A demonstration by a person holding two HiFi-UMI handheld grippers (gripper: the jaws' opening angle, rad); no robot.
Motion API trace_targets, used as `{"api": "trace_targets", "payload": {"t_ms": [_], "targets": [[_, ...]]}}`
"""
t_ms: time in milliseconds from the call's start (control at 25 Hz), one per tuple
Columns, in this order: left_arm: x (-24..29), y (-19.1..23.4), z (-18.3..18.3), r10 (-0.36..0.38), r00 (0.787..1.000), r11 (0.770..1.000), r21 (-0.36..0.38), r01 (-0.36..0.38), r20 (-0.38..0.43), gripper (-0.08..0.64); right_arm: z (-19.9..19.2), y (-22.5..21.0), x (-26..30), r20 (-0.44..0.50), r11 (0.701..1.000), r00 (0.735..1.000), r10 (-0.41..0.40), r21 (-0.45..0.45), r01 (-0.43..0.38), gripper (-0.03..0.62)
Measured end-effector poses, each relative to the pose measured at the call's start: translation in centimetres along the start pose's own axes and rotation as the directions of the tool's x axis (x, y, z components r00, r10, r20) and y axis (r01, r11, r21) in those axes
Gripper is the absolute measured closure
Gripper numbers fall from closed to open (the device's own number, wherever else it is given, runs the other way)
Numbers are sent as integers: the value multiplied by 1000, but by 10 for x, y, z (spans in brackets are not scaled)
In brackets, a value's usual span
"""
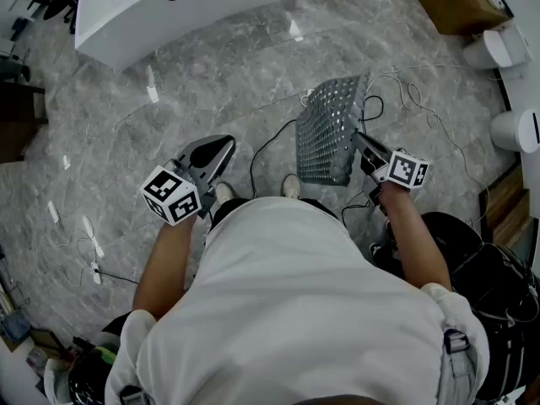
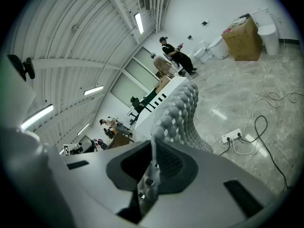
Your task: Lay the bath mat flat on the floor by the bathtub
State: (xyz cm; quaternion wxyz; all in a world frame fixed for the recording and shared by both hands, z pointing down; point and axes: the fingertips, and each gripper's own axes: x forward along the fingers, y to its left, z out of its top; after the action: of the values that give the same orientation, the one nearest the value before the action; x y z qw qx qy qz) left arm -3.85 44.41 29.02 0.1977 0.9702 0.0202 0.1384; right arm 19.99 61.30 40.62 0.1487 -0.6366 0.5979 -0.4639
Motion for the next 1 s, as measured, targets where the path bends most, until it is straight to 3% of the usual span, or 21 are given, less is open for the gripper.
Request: {"api": "trace_targets", "payload": {"t_ms": [200,440,720,840,1000], "targets": [[19,-22,3,18,1000,1000,-6,-18,-1,541,25,-24,-14,-4,1000,1000,-4,-17,4,550],[26,-16,1,35,999,999,-14,-35,-27,541,58,-53,-13,23,999,999,-36,-7,36,551],[73,47,15,-9,999,999,-31,8,-33,541,110,-105,7,18,995,995,-96,26,95,551],[80,86,35,-45,999,999,-28,44,-24,541,129,-106,23,30,990,990,-138,34,137,551],[103,143,70,-93,996,996,-12,93,-16,541,182,-113,58,62,985,983,-175,17,174,551]]}}
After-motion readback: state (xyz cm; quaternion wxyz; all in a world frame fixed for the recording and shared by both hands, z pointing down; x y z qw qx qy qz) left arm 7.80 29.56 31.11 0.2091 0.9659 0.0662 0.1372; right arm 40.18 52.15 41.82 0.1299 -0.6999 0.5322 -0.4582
